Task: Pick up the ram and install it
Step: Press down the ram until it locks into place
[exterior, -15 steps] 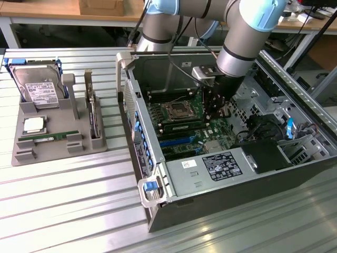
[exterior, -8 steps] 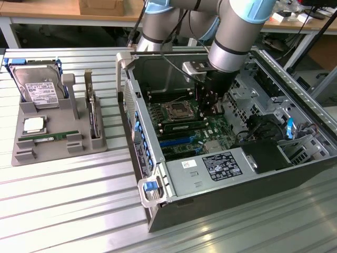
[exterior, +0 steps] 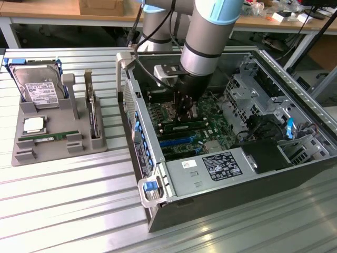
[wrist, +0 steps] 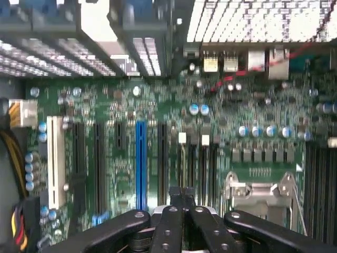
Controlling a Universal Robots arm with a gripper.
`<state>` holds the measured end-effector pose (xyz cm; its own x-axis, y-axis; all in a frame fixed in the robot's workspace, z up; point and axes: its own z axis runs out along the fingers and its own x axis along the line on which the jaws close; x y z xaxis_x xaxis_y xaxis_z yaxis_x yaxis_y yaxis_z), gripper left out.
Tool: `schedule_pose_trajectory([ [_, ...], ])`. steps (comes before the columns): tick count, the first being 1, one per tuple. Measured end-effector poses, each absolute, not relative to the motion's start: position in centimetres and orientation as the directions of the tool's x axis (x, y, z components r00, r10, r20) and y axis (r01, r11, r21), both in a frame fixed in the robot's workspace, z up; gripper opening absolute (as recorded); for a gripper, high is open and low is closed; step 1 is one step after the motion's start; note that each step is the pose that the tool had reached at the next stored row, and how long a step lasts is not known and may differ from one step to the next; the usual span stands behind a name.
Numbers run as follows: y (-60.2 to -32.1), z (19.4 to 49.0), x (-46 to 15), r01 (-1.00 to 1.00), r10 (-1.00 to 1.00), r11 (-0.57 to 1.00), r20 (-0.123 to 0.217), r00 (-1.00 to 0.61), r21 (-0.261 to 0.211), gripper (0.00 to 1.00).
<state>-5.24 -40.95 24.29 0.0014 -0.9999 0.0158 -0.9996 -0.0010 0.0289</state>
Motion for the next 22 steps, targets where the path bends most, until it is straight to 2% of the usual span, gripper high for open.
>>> schedule_pose_trajectory([
  [7, -41.0, 23.0, -6.5, -1.000, -1.000, -0.001, 0.016, 0.001, 0.029, 0.11],
  [12, -40.9, 24.9, -6.2, -1.000, -0.999, 0.000, 0.036, 0.001, 0.028, 0.11],
  [22, -40.9, 24.9, 2.5, -0.998, -0.999, 0.000, 0.039, 0.002, 0.055, 0.11],
])
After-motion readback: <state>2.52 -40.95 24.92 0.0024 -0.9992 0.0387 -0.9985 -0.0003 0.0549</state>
